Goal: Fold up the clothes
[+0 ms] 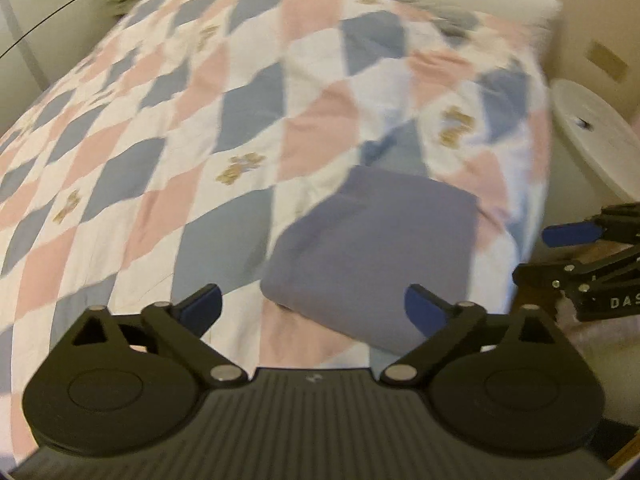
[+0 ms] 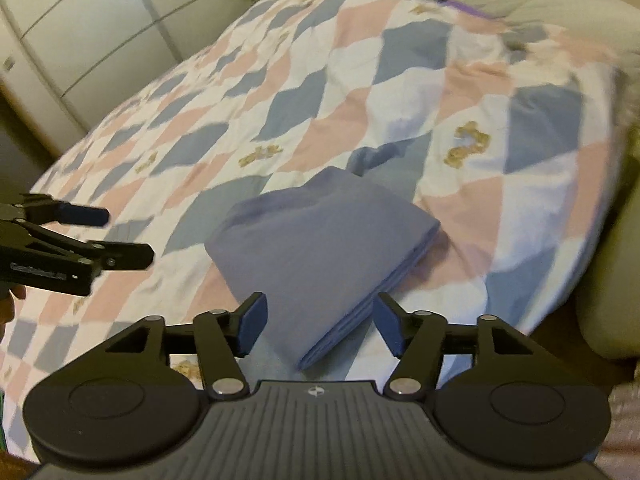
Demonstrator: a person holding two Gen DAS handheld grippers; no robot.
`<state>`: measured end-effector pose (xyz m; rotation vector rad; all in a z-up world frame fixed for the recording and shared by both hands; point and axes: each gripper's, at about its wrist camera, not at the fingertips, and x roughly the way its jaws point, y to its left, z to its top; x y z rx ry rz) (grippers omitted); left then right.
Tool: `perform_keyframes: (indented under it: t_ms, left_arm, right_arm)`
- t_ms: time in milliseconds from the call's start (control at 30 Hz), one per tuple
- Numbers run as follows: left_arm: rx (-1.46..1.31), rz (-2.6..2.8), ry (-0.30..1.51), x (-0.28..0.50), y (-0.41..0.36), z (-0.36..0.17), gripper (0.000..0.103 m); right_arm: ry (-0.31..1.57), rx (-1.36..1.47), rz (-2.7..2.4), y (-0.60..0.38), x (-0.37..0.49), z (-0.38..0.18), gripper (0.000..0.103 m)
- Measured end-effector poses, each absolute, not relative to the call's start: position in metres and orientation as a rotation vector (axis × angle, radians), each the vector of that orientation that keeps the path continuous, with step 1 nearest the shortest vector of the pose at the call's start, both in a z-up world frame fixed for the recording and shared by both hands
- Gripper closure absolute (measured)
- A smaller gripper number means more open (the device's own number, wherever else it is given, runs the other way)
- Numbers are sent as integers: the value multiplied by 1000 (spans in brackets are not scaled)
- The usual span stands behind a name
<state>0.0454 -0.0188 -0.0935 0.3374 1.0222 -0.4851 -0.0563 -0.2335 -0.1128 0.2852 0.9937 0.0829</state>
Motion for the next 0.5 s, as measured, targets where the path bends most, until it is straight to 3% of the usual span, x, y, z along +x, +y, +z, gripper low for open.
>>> perform_keyframes:
  t_ms: [167, 500]
  left_arm:
    - [181, -230, 1138, 56, -36, -126, 5]
    - [-398, 27, 1279, 37, -33, -195, 1]
  right_arm:
    - [1074, 165, 277, -268, 2, -129, 28]
    - [1224, 61, 602, -333, 101, -172, 23]
